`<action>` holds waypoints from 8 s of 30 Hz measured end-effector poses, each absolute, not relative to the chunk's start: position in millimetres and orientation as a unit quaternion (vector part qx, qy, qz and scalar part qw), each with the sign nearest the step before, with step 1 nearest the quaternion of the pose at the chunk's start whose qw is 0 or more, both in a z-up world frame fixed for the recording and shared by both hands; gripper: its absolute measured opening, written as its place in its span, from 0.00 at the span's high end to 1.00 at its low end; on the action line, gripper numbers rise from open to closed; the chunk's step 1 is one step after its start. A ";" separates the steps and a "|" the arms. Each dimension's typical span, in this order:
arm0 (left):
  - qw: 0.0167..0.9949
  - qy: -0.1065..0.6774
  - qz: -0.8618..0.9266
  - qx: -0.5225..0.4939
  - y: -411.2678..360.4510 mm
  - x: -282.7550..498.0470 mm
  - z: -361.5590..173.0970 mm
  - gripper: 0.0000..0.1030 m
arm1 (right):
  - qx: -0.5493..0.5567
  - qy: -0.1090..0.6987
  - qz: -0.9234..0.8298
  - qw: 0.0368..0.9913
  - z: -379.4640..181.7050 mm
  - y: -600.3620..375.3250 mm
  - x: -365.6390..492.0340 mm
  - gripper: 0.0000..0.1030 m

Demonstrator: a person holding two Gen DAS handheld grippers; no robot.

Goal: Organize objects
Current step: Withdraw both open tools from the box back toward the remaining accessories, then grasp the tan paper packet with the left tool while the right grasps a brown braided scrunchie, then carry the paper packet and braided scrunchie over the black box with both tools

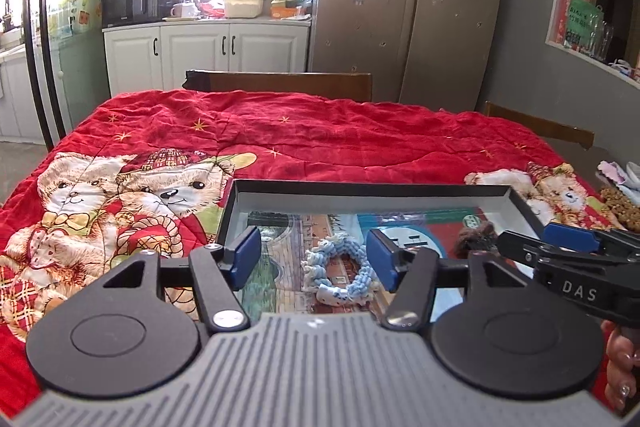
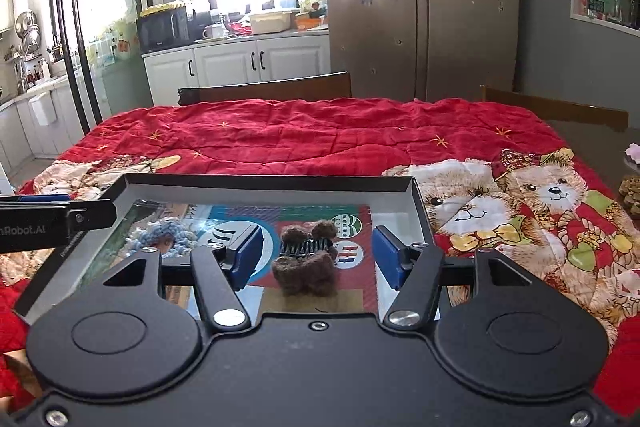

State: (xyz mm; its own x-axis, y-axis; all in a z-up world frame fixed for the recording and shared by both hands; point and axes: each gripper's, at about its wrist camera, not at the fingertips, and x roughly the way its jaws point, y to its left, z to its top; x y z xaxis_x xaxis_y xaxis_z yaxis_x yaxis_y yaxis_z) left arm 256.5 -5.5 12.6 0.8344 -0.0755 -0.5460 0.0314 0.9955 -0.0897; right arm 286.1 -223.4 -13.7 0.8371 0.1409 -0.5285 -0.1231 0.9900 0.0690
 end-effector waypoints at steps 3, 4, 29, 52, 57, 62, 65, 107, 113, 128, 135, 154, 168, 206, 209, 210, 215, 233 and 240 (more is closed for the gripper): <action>0.959 0.278 -0.033 -0.039 -5.2 245.9 18.7 0.26 | 0.011 0.273 0.072 0.959 -8.0 -222.5 277.8 0.41; 0.960 0.275 -0.034 -0.038 -5.4 242.5 20.8 0.26 | 0.009 0.271 0.074 0.960 -6.3 -221.7 274.7 0.41; 0.975 0.217 -0.045 0.017 -4.6 155.3 58.5 0.15 | -0.006 0.250 0.129 0.960 38.0 -219.7 172.7 0.34; 0.979 0.191 -0.060 0.050 2.1 80.5 66.4 0.09 | -0.006 0.260 0.146 0.954 37.5 -240.4 103.1 0.34; 0.978 0.193 -0.064 0.055 0.9 71.3 63.4 0.08 | -0.015 0.264 0.147 0.953 36.0 -243.9 89.6 0.34; 0.977 0.194 -0.071 0.060 -0.1 60.9 60.8 0.08 | -0.026 0.265 0.150 0.952 34.1 -243.3 78.6 0.34; 0.976 0.196 -0.072 0.065 -1.2 56.8 59.1 0.08 | -0.030 0.266 0.152 0.951 33.8 -242.8 73.6 0.34; 0.954 0.289 -0.064 0.033 26.9 66.0 -33.6 0.14 | -0.045 0.289 0.159 0.943 -48.2 -207.8 69.1 0.71; 0.952 0.301 -0.059 0.026 32.3 70.2 -38.9 0.25 | -0.049 0.302 0.161 0.938 -54.9 -203.9 72.5 0.73; 0.945 0.319 -0.074 0.013 32.4 77.9 -48.5 0.50 | -0.051 0.310 0.170 0.934 -59.9 -202.0 74.0 0.82; 0.944 0.319 -0.079 0.015 29.8 78.4 -48.3 0.60 | -0.060 0.307 0.176 0.933 -60.4 -198.7 71.8 0.87; 0.947 0.312 -0.077 0.015 31.7 75.1 -46.4 0.63 | -0.064 0.301 0.183 0.934 -58.5 -198.9 68.6 0.91; 0.952 0.296 -0.080 0.009 35.4 64.7 -30.8 0.63 | -0.072 0.278 0.185 0.940 -43.3 -201.2 60.6 0.91; 0.963 0.235 -0.128 0.022 8.4 60.4 16.1 0.63 | -0.079 0.225 0.188 0.953 -1.3 -208.5 54.9 0.91; 0.963 0.233 -0.131 0.022 6.1 64.0 17.0 0.63 | -0.076 0.217 0.183 0.956 4.4 -211.1 58.9 0.91; 0.964 0.231 -0.131 0.022 5.6 65.2 17.9 0.63 | -0.076 0.215 0.181 0.957 6.4 -211.9 60.3 0.91; 0.967 0.219 -0.127 0.022 4.3 72.2 25.6 0.63 | -0.074 0.203 0.176 0.960 17.1 -213.9 68.8 0.91; 0.970 0.214 -0.117 0.005 4.8 128.0 40.4 0.63 | -0.071 0.182 0.160 0.968 42.4 -203.4 130.3 0.91; 0.970 0.217 -0.106 0.000 1.2 157.8 42.2 0.63 | -0.066 0.188 0.146 0.969 44.1 -195.6 170.0 0.91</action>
